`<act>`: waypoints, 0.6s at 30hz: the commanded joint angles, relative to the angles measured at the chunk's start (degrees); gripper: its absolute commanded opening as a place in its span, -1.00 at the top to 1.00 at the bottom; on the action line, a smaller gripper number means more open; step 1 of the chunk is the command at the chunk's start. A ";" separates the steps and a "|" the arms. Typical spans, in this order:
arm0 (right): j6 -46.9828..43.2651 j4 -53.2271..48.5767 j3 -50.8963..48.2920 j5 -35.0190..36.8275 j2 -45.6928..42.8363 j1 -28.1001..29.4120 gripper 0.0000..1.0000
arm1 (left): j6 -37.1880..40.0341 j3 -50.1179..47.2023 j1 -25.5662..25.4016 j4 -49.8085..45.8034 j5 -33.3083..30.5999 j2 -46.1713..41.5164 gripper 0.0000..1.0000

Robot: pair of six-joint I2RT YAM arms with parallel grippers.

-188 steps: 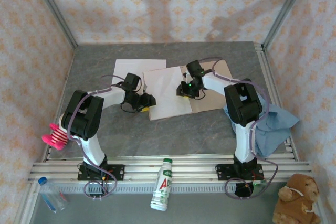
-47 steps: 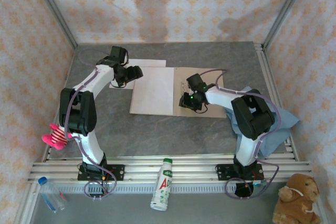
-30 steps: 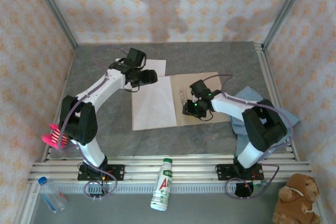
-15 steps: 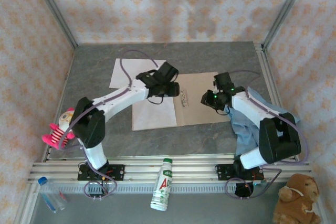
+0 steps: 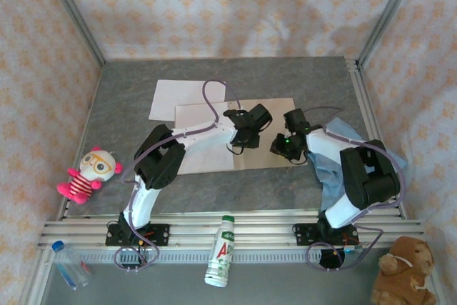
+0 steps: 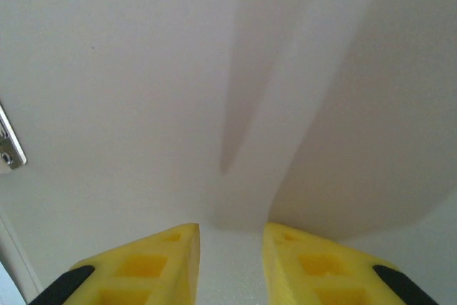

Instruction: Put the files into the folder

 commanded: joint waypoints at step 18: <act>2.21 -1.05 -2.34 0.64 -1.67 2.42 0.41 | -2.24 3.27 0.04 -4.52 -6.01 4.07 0.63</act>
